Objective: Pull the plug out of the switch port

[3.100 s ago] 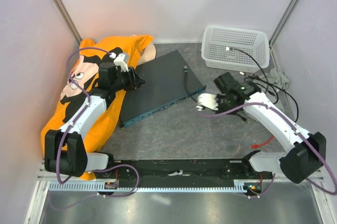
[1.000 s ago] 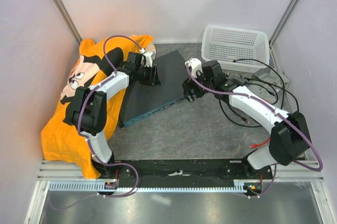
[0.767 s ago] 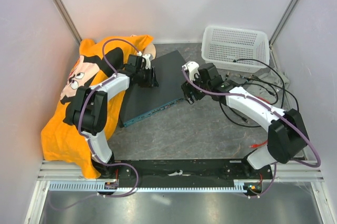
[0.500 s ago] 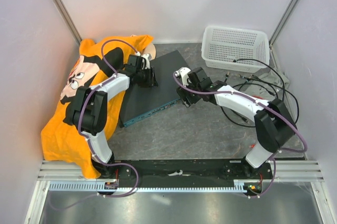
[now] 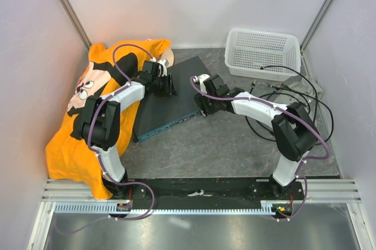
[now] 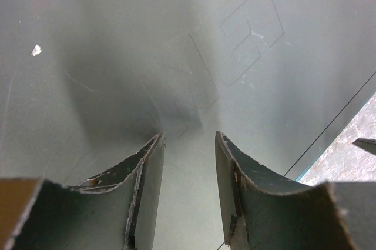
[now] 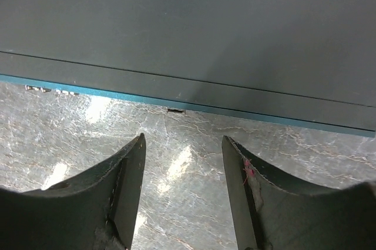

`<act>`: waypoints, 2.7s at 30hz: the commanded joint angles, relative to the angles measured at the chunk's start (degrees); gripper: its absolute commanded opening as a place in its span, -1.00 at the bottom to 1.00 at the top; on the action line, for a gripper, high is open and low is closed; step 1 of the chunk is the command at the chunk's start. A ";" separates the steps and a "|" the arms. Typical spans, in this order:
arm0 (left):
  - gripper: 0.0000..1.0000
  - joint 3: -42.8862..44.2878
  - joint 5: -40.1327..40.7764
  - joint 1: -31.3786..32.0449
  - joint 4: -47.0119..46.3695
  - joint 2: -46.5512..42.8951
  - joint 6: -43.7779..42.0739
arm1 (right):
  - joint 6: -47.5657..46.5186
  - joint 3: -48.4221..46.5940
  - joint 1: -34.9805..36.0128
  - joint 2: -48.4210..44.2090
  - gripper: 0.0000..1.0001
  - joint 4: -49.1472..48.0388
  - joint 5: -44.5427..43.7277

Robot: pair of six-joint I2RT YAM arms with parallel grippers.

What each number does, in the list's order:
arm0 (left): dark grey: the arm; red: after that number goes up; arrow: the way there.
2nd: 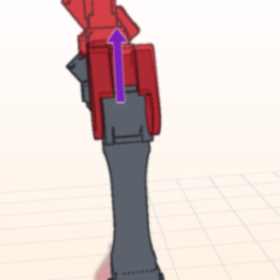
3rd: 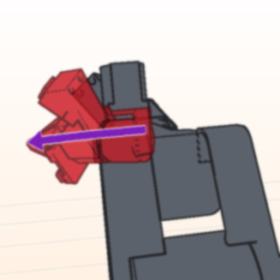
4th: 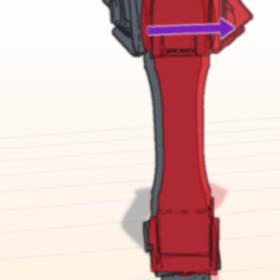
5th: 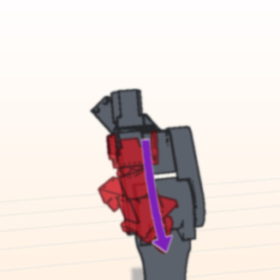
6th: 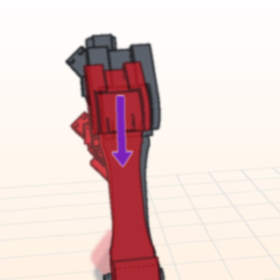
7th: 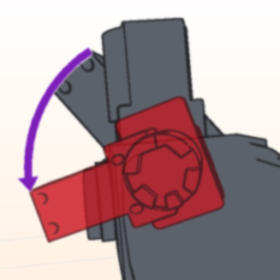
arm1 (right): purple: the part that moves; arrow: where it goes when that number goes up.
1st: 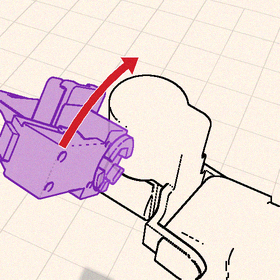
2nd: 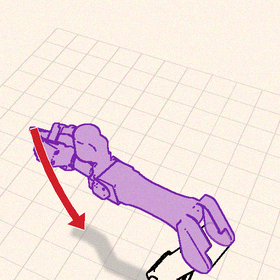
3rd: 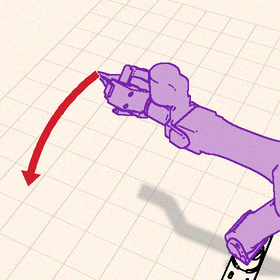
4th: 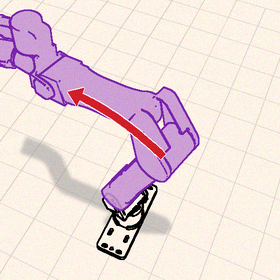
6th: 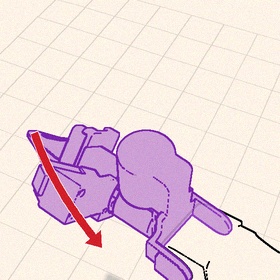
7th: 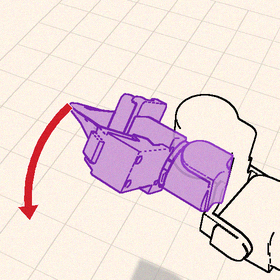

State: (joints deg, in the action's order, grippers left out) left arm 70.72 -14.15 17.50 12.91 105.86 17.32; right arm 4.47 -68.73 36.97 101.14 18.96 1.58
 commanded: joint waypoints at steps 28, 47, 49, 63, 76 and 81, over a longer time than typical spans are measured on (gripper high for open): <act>-0.03 1.79 -1.67 0.35 -0.69 3.82 1.22 | 7.04 -7.91 3.19 8.01 0.11 -1.21 -8.44; -0.03 1.09 -1.05 0.70 -0.78 3.21 0.17 | 11.18 -6.77 3.81 9.33 -0.01 -10.26 -9.76; -0.03 0.91 -0.97 0.61 -0.69 2.95 -0.09 | 10.83 -7.38 3.90 10.03 -0.06 -11.83 -8.80; -0.03 1.09 -1.49 0.70 -0.78 3.82 -0.10 | 7.66 -5.63 3.90 9.78 -0.24 -16.67 -6.16; -0.03 0.91 -1.76 0.61 -0.69 4.35 0.43 | 6.08 -0.19 3.72 6.00 -0.99 -15.53 -2.73; -0.03 1.09 -3.42 0.78 -1.30 4.70 1.92 | 5.20 4.91 3.37 4.24 -0.99 -16.75 -1.76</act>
State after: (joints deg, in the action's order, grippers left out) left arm 71.85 -15.81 17.76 9.87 107.90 17.76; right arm 10.48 -66.94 39.92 107.00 9.98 -4.34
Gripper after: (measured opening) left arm 0.485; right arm 0.236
